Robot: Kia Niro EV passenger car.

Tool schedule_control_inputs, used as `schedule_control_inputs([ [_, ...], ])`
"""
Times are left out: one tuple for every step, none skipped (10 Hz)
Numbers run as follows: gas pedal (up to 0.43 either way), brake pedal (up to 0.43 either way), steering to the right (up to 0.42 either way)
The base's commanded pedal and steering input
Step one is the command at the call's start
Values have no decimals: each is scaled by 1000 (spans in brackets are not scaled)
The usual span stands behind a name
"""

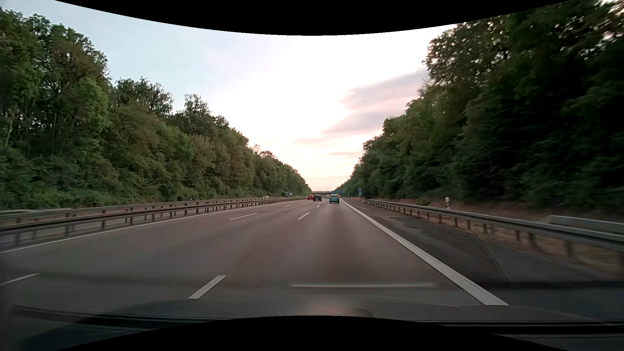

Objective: Follow the waypoints while adhering to traffic rules and regulations

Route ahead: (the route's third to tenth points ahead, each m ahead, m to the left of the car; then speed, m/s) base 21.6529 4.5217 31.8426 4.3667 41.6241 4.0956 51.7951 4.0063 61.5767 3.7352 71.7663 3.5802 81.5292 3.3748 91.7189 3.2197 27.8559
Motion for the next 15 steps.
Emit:
schedule_control_inputs([
  [177, 0, 0],
  [177, 0, 0],
  [177, 0, 0],
  [177, 0, -1],
  [177, 0, -1],
  [177, 0, 0],
  [177, 0, -1],
  [177, 0, 0],
  [177, 0, 0],
  [177, 0, 0],
  [177, 0, -1],
  [177, 0, 0],
  [177, 0, 0],
  [177, 0, -1],
  [177, 0, -1],
])
